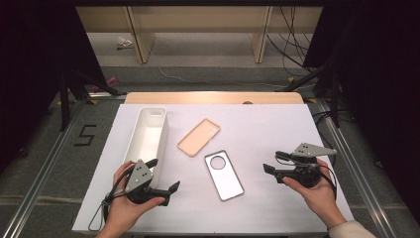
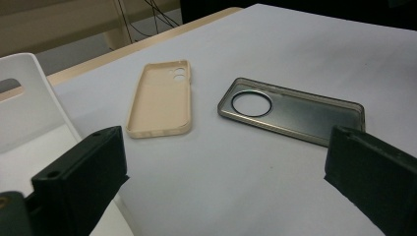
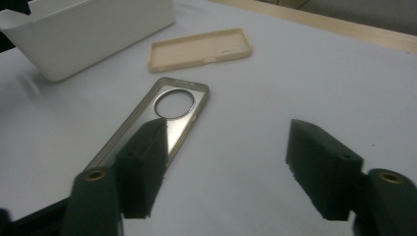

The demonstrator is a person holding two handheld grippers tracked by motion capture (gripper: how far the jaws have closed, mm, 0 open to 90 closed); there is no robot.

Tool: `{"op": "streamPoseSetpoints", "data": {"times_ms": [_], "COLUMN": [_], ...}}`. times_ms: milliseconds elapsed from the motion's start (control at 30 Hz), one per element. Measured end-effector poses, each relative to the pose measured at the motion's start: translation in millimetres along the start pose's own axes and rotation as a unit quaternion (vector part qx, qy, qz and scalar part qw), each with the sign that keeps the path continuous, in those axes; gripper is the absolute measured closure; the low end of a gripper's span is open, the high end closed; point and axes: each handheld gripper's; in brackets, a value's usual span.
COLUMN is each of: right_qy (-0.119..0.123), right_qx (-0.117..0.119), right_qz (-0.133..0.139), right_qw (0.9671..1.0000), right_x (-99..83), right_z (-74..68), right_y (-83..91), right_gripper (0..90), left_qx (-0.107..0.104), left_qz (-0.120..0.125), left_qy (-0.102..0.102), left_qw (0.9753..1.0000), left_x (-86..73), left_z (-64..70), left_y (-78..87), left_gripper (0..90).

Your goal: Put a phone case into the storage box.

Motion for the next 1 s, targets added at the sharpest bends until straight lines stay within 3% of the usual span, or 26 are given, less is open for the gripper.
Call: {"op": "streamPoseSetpoints", "data": {"times_ms": [167,233,367,633,867,1000], "right_qy": [0.021,0.025,0.032,0.036,0.035,0.037], "right_qx": [0.004,0.016,0.022,0.033,0.044,0.047], "right_qz": [-0.026,-0.043,-0.089,-0.144,-0.201,-0.234], "right_qw": [0.9994,0.9987,0.9953,0.9883,0.9779,0.9703], "right_x": [2.9,5.3,6.8,11.0,13.8,13.6], "right_z": [-5.0,-7.2,-13.2,-17.1,-22.3,-26.0], "right_y": [-6.5,-11.3,-24.5,-48.1,-76.3,-89.0], "right_gripper": [66.3,77.1,89.1,90.0,90.0,90.0], "left_qx": [0.001,0.000,0.000,-0.002,-0.002,-0.003], "left_qz": [0.000,0.000,-0.001,-0.002,-0.003,-0.002], "left_qy": [-0.003,-0.003,-0.005,-0.007,-0.009,-0.009], "left_qw": [1.0000,1.0000,1.0000,1.0000,1.0000,0.9999], "left_x": [0.4,0.5,0.9,1.2,1.0,1.0], "left_z": [0.3,0.8,1.3,2.0,2.5,2.6], "left_y": [-0.3,-1.1,-1.4,-2.3,-2.4,-2.0], "left_gripper": [2.1,2.2,2.4,2.6,3.0,3.0]}}
Point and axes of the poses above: each handheld gripper's, and its own axes: y roughly backward along the jaws, x roughly out of its top, z roughly to its right, and after that the axes turned 6 degrees about -z, right-handed
